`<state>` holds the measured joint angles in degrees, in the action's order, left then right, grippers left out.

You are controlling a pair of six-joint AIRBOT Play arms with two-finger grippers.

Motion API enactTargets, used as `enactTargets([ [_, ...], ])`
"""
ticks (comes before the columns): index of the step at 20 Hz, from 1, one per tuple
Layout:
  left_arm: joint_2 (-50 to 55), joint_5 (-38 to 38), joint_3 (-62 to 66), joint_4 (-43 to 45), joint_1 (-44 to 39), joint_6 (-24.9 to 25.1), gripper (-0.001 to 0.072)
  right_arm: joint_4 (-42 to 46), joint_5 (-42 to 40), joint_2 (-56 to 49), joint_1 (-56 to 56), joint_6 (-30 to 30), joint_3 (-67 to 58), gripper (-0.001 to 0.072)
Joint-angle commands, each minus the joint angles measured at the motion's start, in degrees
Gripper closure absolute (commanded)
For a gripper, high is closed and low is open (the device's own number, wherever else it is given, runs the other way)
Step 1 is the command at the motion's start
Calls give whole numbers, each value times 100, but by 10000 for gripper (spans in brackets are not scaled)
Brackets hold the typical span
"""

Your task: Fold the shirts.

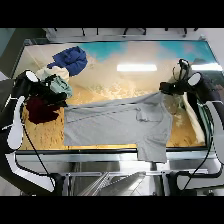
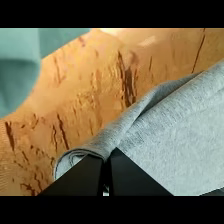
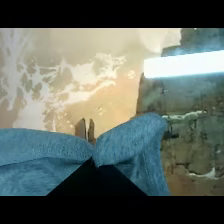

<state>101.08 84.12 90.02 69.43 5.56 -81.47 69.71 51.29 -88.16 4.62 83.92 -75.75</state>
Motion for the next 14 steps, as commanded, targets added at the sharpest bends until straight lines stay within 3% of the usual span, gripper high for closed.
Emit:
enactTargets([
  [1, 79, 138, -157, 11, 22, 170, 696, 334, 542, -81, 46, 59, 9, 687],
  [6, -44, 243, -813, 415, 42, 254, 696, 369, 1884, -179, 66, 55, 221, 687],
  [9, -247, 153, -1036, 1040, 118, 46, 696, 675, 2035, -173, 68, 181, 501, 688],
  [14, -326, 98, -1132, 916, 509, 20, 696, 964, 1993, -111, 170, 319, 529, 688],
])
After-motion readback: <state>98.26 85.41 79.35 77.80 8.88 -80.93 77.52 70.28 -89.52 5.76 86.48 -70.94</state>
